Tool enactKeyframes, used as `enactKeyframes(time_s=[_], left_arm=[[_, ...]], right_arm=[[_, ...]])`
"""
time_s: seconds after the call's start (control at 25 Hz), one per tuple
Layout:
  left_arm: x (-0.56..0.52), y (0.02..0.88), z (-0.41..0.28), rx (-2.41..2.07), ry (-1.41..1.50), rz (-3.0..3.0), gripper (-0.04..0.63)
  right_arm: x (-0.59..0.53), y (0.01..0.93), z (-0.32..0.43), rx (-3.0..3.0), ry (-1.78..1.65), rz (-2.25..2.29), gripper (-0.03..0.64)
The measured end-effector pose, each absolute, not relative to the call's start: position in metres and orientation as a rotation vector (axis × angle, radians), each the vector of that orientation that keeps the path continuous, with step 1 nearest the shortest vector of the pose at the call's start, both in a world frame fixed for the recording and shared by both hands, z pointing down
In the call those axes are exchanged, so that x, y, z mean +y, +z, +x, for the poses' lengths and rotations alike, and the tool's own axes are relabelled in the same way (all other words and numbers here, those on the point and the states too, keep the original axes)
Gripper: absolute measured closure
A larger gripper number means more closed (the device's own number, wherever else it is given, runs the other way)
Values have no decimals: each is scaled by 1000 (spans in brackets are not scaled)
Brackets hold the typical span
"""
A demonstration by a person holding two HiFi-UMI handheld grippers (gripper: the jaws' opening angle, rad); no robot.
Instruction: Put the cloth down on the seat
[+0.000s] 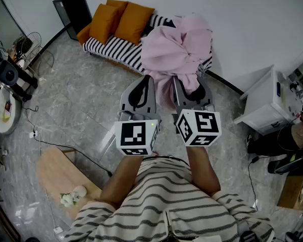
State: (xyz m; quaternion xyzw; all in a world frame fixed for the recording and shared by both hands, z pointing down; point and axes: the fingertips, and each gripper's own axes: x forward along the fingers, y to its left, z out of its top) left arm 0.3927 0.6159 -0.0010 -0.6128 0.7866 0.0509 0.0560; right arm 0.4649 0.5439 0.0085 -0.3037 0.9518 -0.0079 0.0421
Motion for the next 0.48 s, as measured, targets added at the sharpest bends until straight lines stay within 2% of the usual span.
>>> enactKeyframes(time_s=[0.48], left_arm=[[616,2,391,2404,146,-1845,591]], right_arm=[[543,9,466,2899,-51,-907,437]])
